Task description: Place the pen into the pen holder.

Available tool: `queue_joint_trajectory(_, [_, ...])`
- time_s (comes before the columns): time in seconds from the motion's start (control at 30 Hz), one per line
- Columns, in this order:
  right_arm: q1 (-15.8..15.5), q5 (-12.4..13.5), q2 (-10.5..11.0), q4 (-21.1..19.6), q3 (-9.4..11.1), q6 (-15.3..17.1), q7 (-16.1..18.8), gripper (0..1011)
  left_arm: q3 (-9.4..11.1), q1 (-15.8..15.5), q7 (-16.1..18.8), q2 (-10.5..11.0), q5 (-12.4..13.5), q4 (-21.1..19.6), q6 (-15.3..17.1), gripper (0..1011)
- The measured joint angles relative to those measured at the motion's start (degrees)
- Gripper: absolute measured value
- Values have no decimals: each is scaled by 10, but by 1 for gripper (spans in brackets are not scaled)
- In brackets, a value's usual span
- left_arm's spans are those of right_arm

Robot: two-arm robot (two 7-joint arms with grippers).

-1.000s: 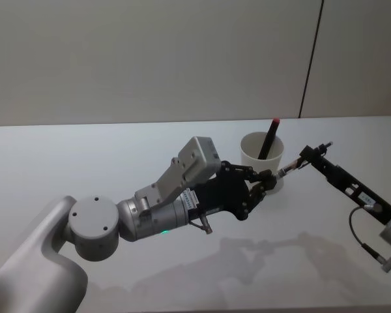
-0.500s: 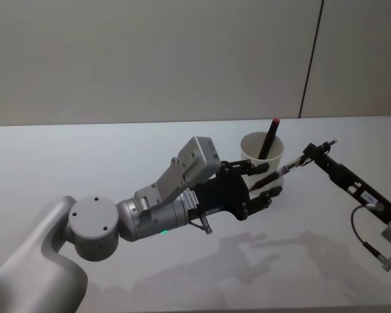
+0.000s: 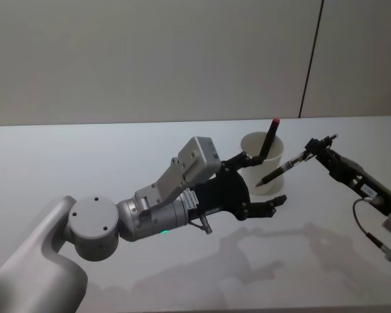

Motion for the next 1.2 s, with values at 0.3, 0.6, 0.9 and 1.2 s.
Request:
queue_joint_trajectory(0.3, [41, -57, 2, 30, -1, -22, 3, 130, 0, 0, 0, 0, 0, 0, 0, 1000])
queue_joint_trajectory(0.6, [108, -118, -2, 86, -5, -39, 19, 131, 0, 0, 0, 0, 0, 0, 0, 1000])
queue_joint_trajectory(0.9, [194, -172, -17, 177, -16, -58, 49, 130, 0, 0, 0, 0, 0, 0, 0, 1000])
queue_joint_trajectory(1.2, [273, -214, -34, 285, -28, -84, 90, 130, 0, 0, 0, 0, 0, 0, 0, 1000])
